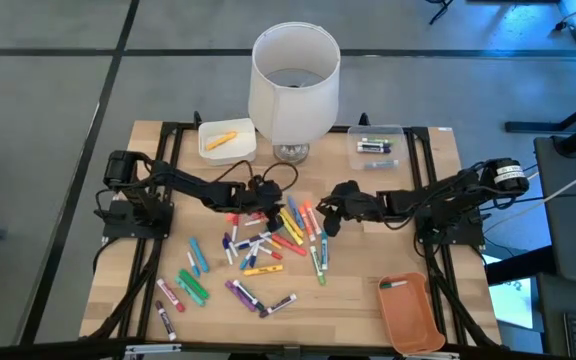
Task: Pick & Place Markers
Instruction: Put the orange highlighter into the white bin
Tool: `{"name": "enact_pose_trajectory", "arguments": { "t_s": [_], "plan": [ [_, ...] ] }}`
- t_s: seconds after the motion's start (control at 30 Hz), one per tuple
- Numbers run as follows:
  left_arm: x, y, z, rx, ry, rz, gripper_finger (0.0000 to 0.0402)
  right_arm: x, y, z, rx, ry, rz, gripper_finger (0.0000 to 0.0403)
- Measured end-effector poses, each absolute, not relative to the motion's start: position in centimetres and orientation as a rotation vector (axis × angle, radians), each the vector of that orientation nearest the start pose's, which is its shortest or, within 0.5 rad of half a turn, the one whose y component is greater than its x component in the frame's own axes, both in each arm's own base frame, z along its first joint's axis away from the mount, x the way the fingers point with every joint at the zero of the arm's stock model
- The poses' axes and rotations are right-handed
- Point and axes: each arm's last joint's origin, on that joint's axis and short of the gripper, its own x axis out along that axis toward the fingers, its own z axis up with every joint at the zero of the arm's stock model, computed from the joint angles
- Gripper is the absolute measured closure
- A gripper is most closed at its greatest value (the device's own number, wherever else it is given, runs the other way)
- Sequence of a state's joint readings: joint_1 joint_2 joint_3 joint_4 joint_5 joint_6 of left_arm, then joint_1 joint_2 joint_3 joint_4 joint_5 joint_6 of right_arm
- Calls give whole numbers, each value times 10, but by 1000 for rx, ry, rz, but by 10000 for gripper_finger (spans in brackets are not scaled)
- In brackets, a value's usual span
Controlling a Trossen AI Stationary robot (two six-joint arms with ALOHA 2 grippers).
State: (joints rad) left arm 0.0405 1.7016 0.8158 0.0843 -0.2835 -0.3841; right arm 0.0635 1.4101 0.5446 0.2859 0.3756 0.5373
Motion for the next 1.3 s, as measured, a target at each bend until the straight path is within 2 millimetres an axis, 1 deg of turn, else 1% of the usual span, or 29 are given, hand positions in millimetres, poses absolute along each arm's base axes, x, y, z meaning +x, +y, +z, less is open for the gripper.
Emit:
{"name": "enact_pose_trajectory", "arguments": {
  "t_s": [0.1, 0.23, 0.33, 0.57, 0.73, 0.83, 1.13, 1.2, 1.3],
  "plan": [
    [314, 32, 138, -341, 819, 475, 291, 261, 8, 164, 389, 481, -439, 235],
    [308, 41, 133, -323, 886, 526, 288, 260, 15, 163, 366, 499, -413, 235],
    [308, 43, 133, -299, 897, 495, 290, 260, 18, 163, 355, 502, -397, 235],
    [309, 44, 130, -288, 918, 447, 321, 259, 21, 163, 344, 510, -387, 235],
    [313, 51, 117, -302, 925, 473, 339, 259, 27, 162, 338, 516, -367, 235],
    [316, 54, 113, -310, 909, 471, 338, 259, 27, 162, 326, 518, -363, 235],
    [319, 54, 112, -304, 885, 460, 339, 259, 27, 162, 320, 519, -362, 235],
    [318, 54, 112, -301, 882, 474, 329, 259, 27, 162, 321, 520, -360, 235],
    [317, 54, 109, -301, 893, 474, 303, 259, 27, 162, 323, 522, -354, 235]
  ]
}}
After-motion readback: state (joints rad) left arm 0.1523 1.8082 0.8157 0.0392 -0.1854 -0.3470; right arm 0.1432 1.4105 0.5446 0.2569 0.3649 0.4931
